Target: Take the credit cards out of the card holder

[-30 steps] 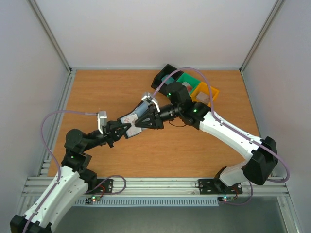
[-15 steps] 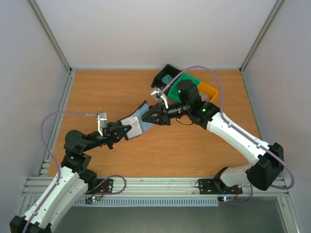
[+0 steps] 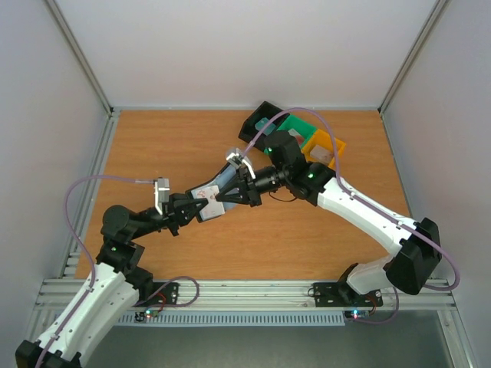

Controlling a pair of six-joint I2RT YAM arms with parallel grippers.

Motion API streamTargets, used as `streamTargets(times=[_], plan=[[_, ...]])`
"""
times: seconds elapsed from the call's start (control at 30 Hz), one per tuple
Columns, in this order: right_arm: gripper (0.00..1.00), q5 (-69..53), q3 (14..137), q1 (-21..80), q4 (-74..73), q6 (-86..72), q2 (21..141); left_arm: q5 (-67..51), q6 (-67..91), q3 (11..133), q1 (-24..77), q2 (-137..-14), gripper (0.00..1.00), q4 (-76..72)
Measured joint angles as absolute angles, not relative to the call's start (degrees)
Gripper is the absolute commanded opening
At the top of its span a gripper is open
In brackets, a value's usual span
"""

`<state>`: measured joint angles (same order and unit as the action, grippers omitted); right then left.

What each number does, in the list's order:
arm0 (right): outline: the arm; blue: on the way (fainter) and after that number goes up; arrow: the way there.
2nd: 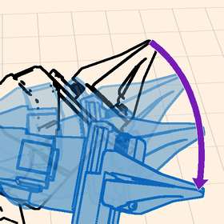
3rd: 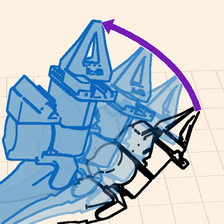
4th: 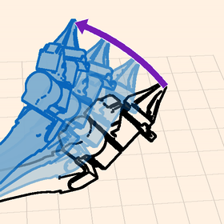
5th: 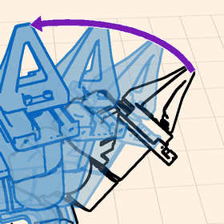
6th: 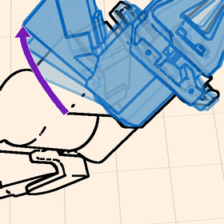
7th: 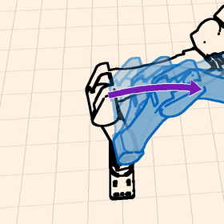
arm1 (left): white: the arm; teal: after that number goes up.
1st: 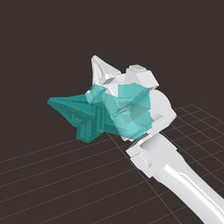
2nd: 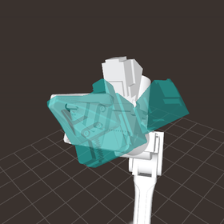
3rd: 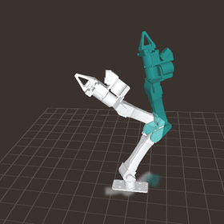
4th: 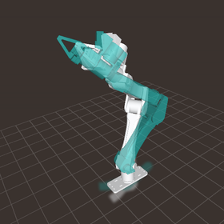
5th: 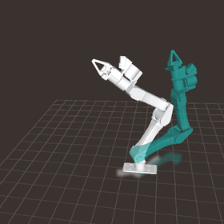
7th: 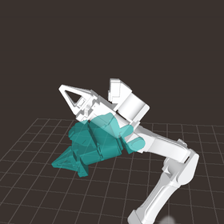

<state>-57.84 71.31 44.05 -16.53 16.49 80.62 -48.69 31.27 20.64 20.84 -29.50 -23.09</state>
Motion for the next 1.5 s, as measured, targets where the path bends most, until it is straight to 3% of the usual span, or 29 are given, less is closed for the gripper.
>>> streamTargets(times=[0.2,0.67,0.83,1.5], plan=[[0.01,-58.5,71.3,44.0,-17.3,18.3,80.6,-48.9,31.2,20.6,20.9,-29.6,0.00,-22.9],[0.01,-56.7,72.5,43.0,-23.9,22.2,79.6,-48.9,31.4,20.2,21.1,-30.0,0.18,-22.5],[0.01,-55.7,73.1,41.6,-27.2,23.8,78.2,-48.6,31.4,20.2,20.9,-29.9,0.00,-22.5],[0.06,-55.6,73.2,39.8,-30.0,24.8,76.5,-48.4,31.2,19.6,20.9,-29.9,0.00,-22.5]])
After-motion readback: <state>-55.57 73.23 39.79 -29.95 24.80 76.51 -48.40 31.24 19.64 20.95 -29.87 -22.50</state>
